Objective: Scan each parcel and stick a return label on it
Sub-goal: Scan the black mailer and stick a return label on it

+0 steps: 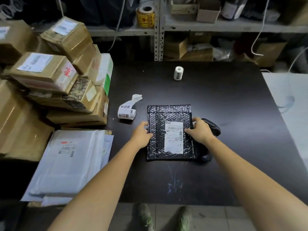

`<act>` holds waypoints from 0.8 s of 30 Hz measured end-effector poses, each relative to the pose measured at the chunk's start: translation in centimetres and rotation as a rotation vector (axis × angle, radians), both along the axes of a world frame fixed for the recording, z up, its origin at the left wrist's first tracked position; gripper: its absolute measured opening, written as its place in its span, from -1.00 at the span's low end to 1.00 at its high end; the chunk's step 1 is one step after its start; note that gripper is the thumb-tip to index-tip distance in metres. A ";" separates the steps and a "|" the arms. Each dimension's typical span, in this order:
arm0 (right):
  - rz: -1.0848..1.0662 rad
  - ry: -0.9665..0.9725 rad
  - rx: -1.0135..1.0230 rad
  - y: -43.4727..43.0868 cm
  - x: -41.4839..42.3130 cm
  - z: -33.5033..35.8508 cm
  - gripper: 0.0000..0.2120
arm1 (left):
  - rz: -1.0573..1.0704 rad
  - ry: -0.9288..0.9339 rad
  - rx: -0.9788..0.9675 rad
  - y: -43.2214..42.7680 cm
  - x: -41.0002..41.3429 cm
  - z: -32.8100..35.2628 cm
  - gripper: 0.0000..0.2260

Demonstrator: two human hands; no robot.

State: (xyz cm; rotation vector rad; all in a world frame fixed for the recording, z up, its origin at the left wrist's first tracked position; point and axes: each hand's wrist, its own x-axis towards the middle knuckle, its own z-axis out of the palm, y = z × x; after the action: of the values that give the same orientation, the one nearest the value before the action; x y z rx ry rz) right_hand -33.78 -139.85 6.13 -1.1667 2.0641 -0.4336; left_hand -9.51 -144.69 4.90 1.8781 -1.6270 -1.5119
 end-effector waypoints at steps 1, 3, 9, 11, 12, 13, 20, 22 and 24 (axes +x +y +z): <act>0.006 0.011 0.006 0.0 -0.2 -0.1 -0.52 | -0.004 -0.001 0.001 0.0 -0.3 -0.1 -0.56; 0.027 0.032 0.030 0.0 -0.3 -0.2 -0.53 | 0.002 -0.009 0.013 0.0 -0.5 -0.4 -0.56; 0.113 0.129 0.069 0.1 0.2 0.3 -0.68 | -0.030 -0.155 -0.054 0.0 0.3 -0.4 -0.59; 0.131 0.154 0.057 0.6 0.4 1.1 -0.66 | -0.056 -0.206 -0.089 0.4 0.9 0.0 -0.60; 0.130 0.168 0.042 0.9 0.4 1.6 -0.63 | -0.057 -0.205 -0.085 0.7 1.1 0.2 -0.61; 0.123 0.192 0.025 1.4 0.4 2.2 -0.60 | -0.059 -0.203 -0.077 1.0 1.4 0.3 -0.62; -0.124 0.359 -0.056 4.9 -1.4 4.9 -0.81 | -0.093 -0.209 -0.042 2.6 1.6 0.6 -0.63; -0.244 0.367 -0.024 5.8 -2.2 4.8 -0.73 | -0.096 -0.217 -0.044 2.6 1.2 0.6 -0.61; -0.337 0.349 0.032 6.4 -2.6 4.1 -0.57 | -0.091 -0.224 -0.045 2.5 0.9 0.6 -0.59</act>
State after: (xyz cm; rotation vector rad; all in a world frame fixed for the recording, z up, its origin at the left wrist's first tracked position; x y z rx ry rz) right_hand -36.42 -133.44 10.24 -0.9247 2.5776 -0.3713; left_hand -8.58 -142.21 5.52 2.0359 -1.8488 -1.3253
